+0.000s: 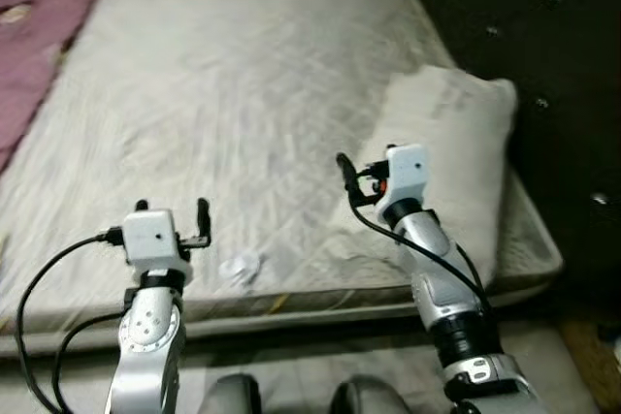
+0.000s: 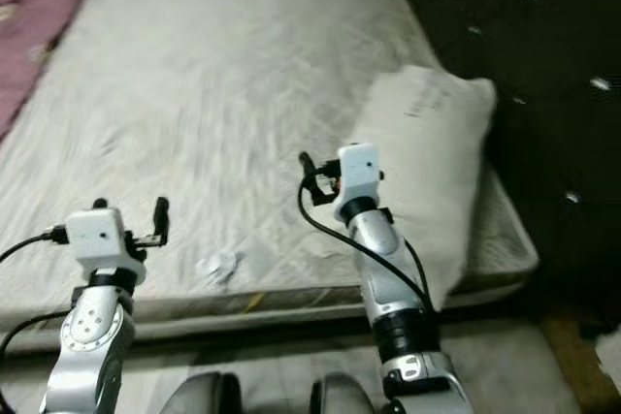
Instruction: Clean up the room
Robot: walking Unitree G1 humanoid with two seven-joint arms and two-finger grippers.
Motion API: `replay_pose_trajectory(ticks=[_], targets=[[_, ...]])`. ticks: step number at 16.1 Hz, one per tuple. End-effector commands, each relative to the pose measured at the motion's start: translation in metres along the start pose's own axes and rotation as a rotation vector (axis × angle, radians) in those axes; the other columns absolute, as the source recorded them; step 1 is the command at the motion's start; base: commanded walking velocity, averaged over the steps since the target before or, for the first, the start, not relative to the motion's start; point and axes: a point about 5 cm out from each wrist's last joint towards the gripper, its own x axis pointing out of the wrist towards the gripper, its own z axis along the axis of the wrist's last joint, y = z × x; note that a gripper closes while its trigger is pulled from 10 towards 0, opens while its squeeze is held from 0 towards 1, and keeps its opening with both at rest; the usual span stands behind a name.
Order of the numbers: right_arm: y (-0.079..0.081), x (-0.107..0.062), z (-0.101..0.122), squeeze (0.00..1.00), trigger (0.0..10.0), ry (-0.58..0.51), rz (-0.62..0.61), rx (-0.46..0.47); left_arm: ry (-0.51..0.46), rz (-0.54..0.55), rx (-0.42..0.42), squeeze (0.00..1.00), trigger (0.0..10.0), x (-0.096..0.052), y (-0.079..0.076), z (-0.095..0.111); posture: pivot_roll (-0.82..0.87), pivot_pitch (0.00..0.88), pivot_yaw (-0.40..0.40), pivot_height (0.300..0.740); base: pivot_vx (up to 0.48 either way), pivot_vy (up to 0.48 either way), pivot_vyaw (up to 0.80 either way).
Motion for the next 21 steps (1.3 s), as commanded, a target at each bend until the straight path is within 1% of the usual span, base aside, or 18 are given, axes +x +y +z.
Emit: replay_pose_trajectory(ticks=[1, 2, 4, 6, 8, 17, 18, 19, 21], targets=[[-0.006, -0.005, -0.005, 0.00, 10.0, 0.018, -0.014, 0.007, 0.021, -0.003, -0.010, 0.00, 10.0, -0.005, -0.001, -0.004, -0.05, 0.136, -0.046, 0.740, 0.000, 0.000, 0.00], [-0.006, -0.005, -0.006, 0.00, 10.0, 0.018, -0.014, 0.008, 0.020, -0.009, -0.010, 0.00, 10.0, -0.005, -0.002, -0.003, -0.04, 0.135, -0.047, 0.740, 0.000, 0.000, 0.00], [-0.005, -0.003, -0.005, 0.00, 10.0, 0.018, -0.015, 0.014, 0.026, -0.034, -0.065, 0.00, 10.0, -0.005, -0.004, -0.003, -0.04, 0.133, -0.045, 0.740, 0.000, 0.469, 0.00], [-0.005, -0.003, -0.005, 0.00, 10.0, 0.017, -0.015, 0.019, 0.026, -0.035, -0.079, 0.00, 10.0, -0.004, -0.004, -0.003, -0.04, 0.133, -0.046, 0.740, 0.000, 0.480, 0.00], [-0.005, -0.002, -0.006, 0.00, 10.0, 0.020, -0.012, 0.021, 0.028, -0.022, -0.066, 0.00, 10.0, -0.004, -0.003, -0.003, -0.04, 0.129, -0.049, 0.740, 0.000, 0.480, 0.00], [-0.002, 0.000, -0.006, 0.00, 10.0, 0.022, 0.011, 0.016, 0.017, -0.012, -0.066, 0.00, 10.0, -0.005, -0.002, -0.002, -0.04, 0.119, -0.059, 0.740, 0.000, 0.479, 0.00], [-0.002, 0.000, -0.006, 0.00, 10.0, 0.021, 0.013, 0.016, 0.028, 0.010, -0.008, 0.00, 10.0, -0.005, -0.001, -0.003, -0.03, 0.118, -0.059, 0.740, 0.000, 0.000, 0.00], [-0.002, 0.001, -0.006, 0.00, 10.0, 0.021, 0.013, 0.017, 0.035, 0.030, 0.017, 0.00, 10.0, -0.005, 0.001, -0.004, -0.03, 0.122, -0.059, 0.740, 0.000, 0.000, 0.00], [-0.002, 0.002, -0.005, 0.00, 10.0, 0.019, 0.013, 0.025, 0.076, 0.055, -0.019, 0.00, 10.0, -0.004, 0.007, -0.006, -0.04, 0.137, -0.058, 0.740, 0.000, 0.000, 0.00]])
